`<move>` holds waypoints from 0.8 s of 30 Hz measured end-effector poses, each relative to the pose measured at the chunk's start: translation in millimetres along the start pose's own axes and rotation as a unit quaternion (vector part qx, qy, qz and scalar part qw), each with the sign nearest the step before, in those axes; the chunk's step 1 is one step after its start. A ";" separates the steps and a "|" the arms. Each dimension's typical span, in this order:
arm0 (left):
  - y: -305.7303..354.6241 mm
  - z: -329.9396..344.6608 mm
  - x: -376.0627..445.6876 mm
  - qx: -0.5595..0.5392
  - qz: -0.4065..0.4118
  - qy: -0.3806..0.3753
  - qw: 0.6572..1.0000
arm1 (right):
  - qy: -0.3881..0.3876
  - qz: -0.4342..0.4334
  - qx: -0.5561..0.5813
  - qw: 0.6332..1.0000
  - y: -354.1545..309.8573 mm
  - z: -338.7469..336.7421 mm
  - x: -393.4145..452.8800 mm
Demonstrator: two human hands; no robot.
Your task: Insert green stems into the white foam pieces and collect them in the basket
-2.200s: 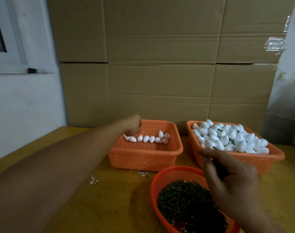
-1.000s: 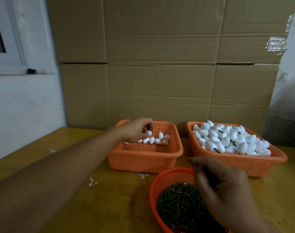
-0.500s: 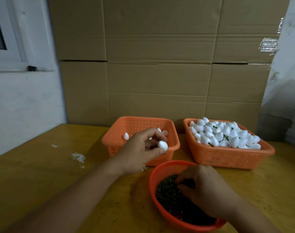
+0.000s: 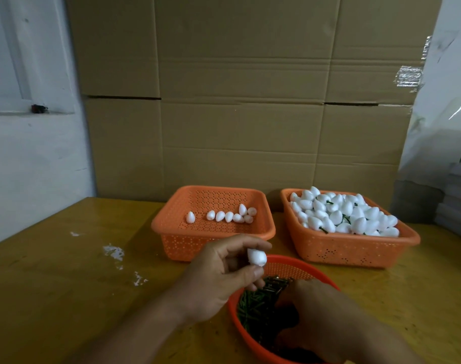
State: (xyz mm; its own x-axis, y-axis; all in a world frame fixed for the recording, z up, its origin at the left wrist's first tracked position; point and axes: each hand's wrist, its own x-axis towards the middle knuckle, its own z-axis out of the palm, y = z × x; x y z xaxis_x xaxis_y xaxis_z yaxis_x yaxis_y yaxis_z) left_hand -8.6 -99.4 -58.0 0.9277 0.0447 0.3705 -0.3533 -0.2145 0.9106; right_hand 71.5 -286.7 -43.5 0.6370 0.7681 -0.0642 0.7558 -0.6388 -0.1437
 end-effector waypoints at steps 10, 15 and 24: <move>-0.2 3.0 -2.1 -0.004 -0.006 0.015 1.000 | 0.028 0.004 0.039 0.999 2.1 4.3 5.2; -1.8 4.5 -1.0 -0.013 -0.012 0.046 0.999 | 0.079 -0.002 0.063 0.995 2.9 4.0 4.0; -1.3 3.5 0.0 -0.097 -0.038 0.068 0.992 | 0.282 -0.023 0.184 0.941 2.4 2.0 3.5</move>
State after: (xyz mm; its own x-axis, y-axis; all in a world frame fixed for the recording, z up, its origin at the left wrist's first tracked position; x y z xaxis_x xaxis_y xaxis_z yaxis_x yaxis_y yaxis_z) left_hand -7.7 -102.6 -59.8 0.9325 0.1885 0.3082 -0.3113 -0.0142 0.9502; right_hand 75.3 -285.5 -46.1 0.6627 0.5836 0.4693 0.7467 -0.4674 -0.4732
